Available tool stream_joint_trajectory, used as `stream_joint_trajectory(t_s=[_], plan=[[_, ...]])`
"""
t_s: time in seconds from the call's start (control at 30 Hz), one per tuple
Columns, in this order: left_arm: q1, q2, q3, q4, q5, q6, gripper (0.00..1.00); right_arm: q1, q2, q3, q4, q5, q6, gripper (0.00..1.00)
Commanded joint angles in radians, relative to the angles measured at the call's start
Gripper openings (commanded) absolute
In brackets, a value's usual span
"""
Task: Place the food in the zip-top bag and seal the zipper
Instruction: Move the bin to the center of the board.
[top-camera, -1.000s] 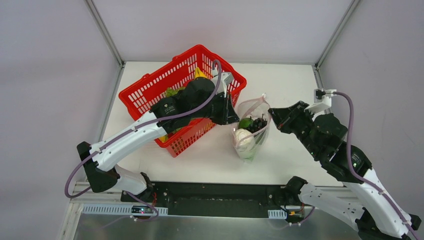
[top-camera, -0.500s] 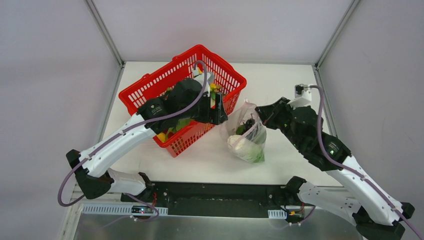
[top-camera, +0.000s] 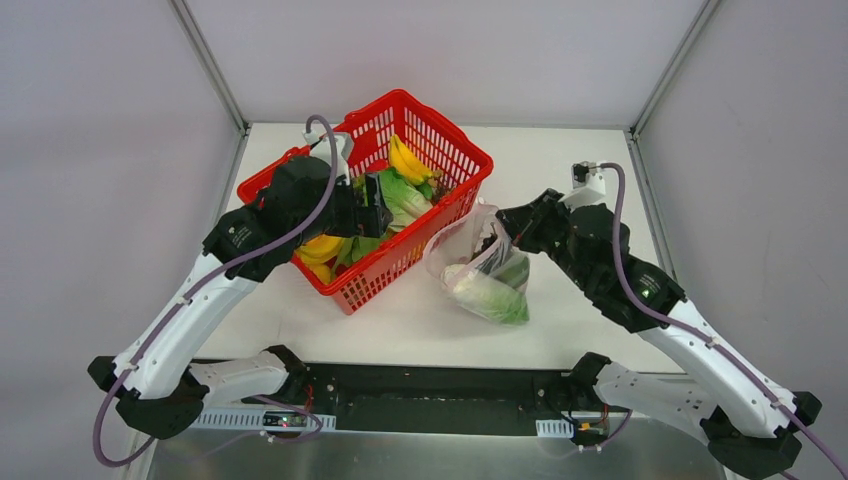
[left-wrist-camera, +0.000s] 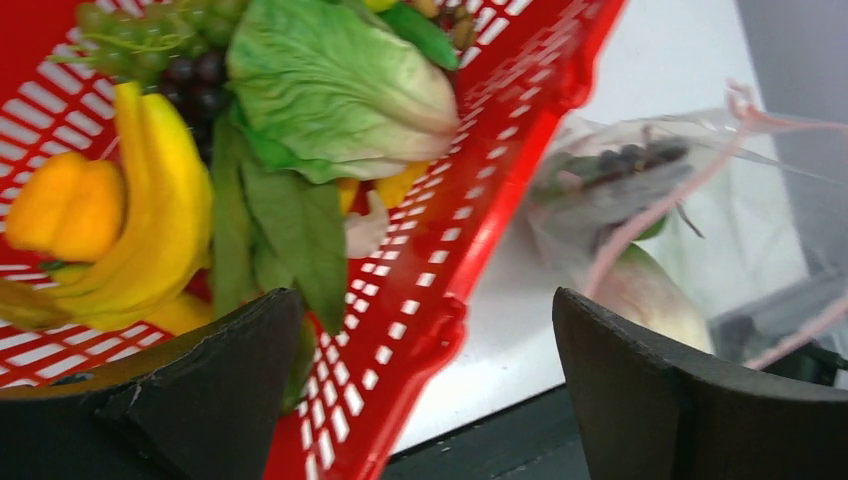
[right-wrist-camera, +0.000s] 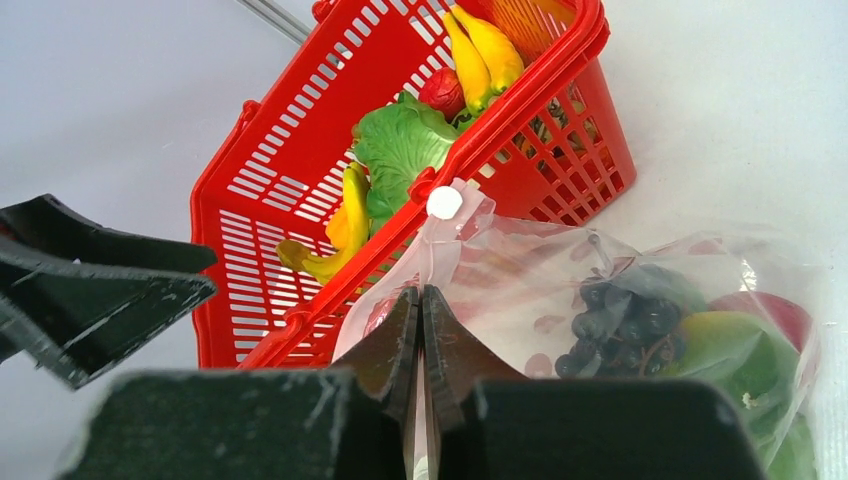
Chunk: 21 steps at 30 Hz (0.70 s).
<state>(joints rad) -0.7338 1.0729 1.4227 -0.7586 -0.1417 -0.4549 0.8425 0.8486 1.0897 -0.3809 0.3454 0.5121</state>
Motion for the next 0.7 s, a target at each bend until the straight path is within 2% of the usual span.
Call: stream_joint_trajectory(t_s=[0.0,0.37,0.47,0.57,0.67], plan=[[0.109,0.015,0.001,-0.066,-0.017,0.077,0.99,0.002,-0.04,-0.002,0.068,-0.008,0.01,0.03],[0.445,0.227,0.064,-0.114,0.125,0.15,0.99,0.002,-0.113,-0.052,0.072,-0.02,0.039,0.03],[0.487,0.301,0.058,-0.105,0.14,0.206,0.97,0.002,-0.129,-0.065,0.078,-0.037,0.047,0.03],[0.518,0.398,0.088,-0.148,0.138,0.214,0.91,0.002,-0.132,-0.068,0.086,-0.045,0.04,0.04],[0.525,0.435,0.09,-0.115,0.202,0.22,0.89,0.003,-0.116,-0.05,0.07,-0.055,0.022,0.04]])
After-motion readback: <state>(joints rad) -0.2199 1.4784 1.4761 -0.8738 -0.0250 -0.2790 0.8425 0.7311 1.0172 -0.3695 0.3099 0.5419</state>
